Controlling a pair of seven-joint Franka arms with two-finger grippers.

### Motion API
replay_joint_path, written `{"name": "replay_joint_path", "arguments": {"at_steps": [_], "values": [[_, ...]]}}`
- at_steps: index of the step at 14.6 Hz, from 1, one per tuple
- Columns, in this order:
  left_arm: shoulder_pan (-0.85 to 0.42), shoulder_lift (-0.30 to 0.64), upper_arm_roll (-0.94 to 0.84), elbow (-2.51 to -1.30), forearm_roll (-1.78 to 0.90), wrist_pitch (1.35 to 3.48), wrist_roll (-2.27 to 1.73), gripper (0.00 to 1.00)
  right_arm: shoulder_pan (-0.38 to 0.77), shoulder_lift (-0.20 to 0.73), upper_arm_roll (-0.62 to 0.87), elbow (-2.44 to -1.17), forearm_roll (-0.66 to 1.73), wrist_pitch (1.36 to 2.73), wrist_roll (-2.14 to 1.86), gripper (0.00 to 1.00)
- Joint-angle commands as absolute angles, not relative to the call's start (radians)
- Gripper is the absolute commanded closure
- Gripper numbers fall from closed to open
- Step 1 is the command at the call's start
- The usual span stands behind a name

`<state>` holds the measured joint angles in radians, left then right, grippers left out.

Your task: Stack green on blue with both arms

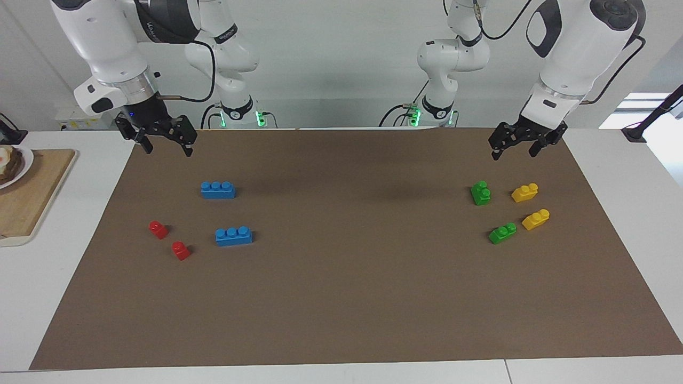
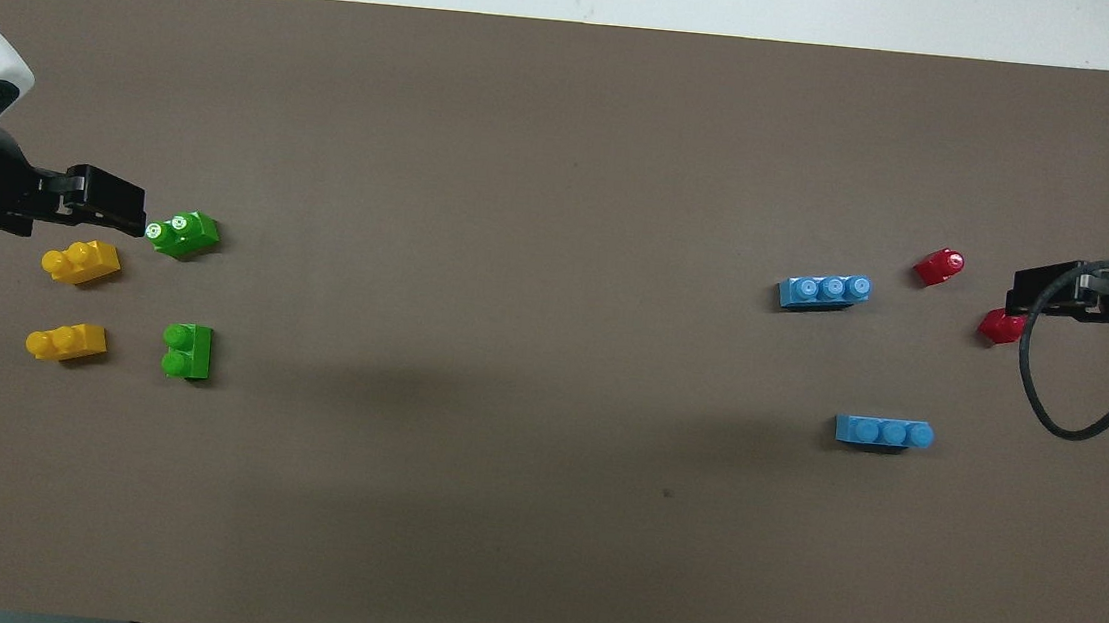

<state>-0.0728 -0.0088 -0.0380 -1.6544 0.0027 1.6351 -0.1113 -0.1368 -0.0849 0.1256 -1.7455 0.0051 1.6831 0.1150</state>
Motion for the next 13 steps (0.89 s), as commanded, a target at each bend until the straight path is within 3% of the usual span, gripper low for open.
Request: {"name": "replay_joint_path", "arguments": {"at_steps": [1, 5, 13], "values": [[-0.077, -0.029, -0.034, -1.68, 0.015, 1.654, -0.123, 0.0, -0.144, -0.083, 0.132, -1.736, -0.015, 1.666, 0.095, 0.0], [-0.063, -0.044, -0.034, -1.703, 0.015, 1.654, -0.11, 0.0, -0.146, -0.083, 0.132, -1.736, -0.014, 1.67, 0.095, 0.0], [-0.02, -0.144, -0.032, -1.942, 0.015, 1.824, -0.104, 0.0, -0.146, -0.083, 0.132, -1.74, -0.011, 1.675, 0.101, 0.0]]}}
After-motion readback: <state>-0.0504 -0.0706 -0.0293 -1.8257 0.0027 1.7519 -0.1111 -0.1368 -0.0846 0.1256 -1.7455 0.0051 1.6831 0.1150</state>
